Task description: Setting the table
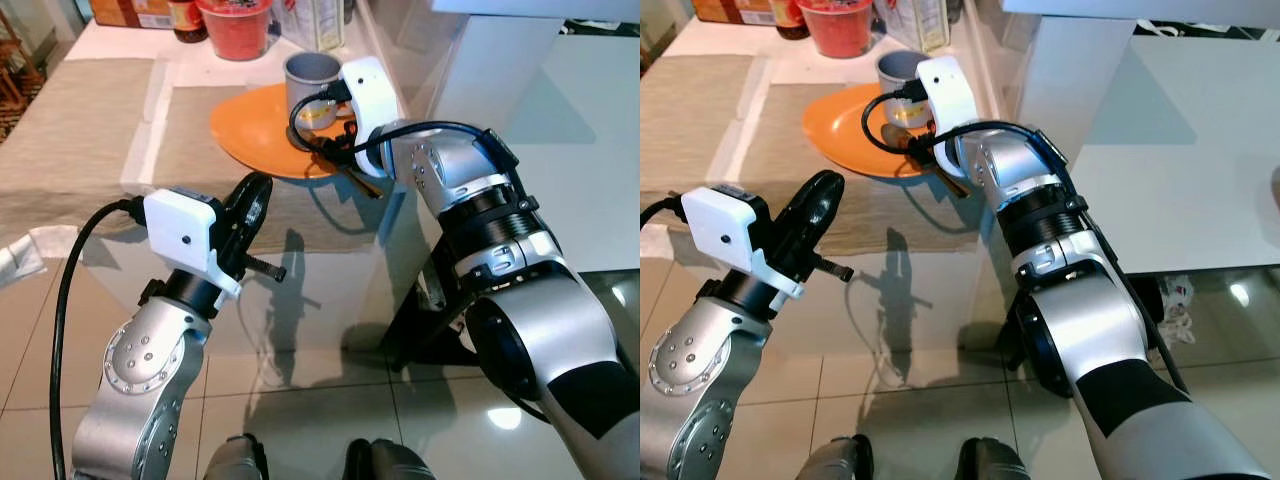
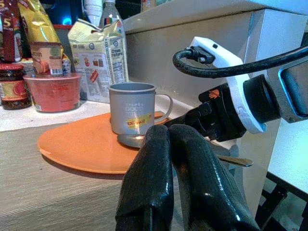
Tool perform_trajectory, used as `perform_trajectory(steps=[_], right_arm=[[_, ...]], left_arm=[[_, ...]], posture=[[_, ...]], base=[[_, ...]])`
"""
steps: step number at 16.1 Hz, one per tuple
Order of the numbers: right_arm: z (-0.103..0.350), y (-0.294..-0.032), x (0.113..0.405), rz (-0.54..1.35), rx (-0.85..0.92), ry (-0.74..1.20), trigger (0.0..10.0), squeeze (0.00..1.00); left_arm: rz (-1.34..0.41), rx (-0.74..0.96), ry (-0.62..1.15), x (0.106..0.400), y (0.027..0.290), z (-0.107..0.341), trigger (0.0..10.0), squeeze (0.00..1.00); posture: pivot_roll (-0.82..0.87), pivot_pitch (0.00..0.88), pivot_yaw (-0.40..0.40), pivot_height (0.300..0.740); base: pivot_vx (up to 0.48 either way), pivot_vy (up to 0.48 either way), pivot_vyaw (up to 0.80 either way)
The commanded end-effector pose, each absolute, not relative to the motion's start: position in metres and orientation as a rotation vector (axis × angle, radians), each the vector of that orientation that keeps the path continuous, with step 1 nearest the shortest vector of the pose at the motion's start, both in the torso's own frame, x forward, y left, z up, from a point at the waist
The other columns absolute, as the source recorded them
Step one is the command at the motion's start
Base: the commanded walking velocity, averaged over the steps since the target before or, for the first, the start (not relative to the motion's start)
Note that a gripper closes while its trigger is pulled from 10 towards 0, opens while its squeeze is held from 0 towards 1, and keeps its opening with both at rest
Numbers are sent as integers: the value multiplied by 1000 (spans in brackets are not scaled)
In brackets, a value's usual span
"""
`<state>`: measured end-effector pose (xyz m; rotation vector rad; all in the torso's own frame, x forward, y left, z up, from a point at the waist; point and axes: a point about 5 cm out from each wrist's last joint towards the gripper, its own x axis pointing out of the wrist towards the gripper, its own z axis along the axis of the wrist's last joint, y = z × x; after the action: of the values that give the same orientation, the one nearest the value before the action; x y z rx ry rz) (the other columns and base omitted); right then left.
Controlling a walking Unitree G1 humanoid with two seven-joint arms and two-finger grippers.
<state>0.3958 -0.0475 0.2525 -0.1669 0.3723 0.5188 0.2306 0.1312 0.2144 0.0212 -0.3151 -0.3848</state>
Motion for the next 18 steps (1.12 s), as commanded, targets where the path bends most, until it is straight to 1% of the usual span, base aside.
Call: perform_trajectory(steps=[1,4,6,8,9,10,11,15,18], right_arm=[[259,-46,397,513,-163,365,10000,0],[255,-34,395,564,-149,359,10000,0],[252,-31,395,571,-161,362,10000,0],[244,-31,396,552,-197,405,10000,0],[241,-33,396,535,-196,427,4745,0],[240,-35,397,516,-191,438,1176,0],[240,-37,399,500,-185,445,0,0],[239,-37,400,495,-160,458,0,0],[240,-31,399,515,-141,460,0,0]], left_arm=[[-408,27,-319,226,129,216,10000,0],[-407,29,-323,225,128,218,10000,0],[-406,29,-327,224,127,220,10000,0],[-402,31,-331,221,126,222,10000,0],[-401,30,-332,219,125,222,10000,0],[-402,29,-332,218,125,223,10000,0],[-403,28,-332,217,125,223,10000,0],[-401,25,-329,213,122,224,10000,0],[-391,25,-329,212,123,225,10000,0]], posture=[[-24,182,-33,740],[-24,190,-37,740],[-21,196,-43,740],[-18,205,-50,740],[-17,210,-52,740],[-17,213,-55,740],[-19,215,-58,740],[-12,226,-68,740],[-6,227,-73,740]], base=[[0,0,0],[0,0,0],[0,0,0],[0,0,0],[0,0,0],[0,0,0],[0,0,0],[0,0,0],[0,0,0]])
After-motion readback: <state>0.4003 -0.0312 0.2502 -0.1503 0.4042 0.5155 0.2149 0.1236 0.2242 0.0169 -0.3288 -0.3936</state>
